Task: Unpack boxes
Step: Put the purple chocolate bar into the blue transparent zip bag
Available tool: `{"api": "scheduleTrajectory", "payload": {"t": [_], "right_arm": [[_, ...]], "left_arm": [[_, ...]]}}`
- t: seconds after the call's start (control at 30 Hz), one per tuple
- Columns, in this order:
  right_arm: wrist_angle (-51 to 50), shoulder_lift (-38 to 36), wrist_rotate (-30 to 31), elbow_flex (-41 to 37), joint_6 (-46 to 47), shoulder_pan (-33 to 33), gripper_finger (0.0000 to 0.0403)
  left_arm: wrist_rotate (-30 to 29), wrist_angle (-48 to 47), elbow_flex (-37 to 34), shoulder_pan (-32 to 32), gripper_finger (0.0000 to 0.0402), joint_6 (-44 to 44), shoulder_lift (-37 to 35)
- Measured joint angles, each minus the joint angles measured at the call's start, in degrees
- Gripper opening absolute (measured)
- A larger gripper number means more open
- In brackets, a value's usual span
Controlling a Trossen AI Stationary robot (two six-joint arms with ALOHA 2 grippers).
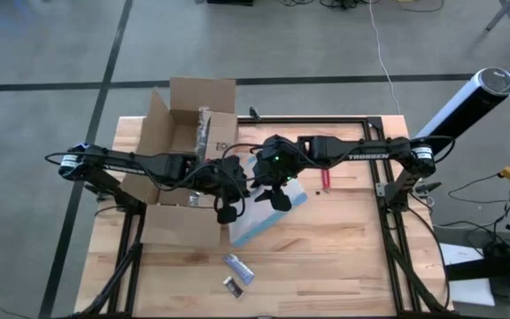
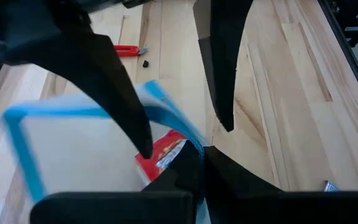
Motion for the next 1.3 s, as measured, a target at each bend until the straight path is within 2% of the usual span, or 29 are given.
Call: {"api": "scheduleTrajectory", "payload": {"t": [1.3], "right_arm": [[-6.68, 0.2, -0.54, -0.3, 4.56, 1.27, 0.0157]], "left_arm": [[-2.58, 0.0, 0.0, 0.42, 0.0, 0.94, -0.02]]}}
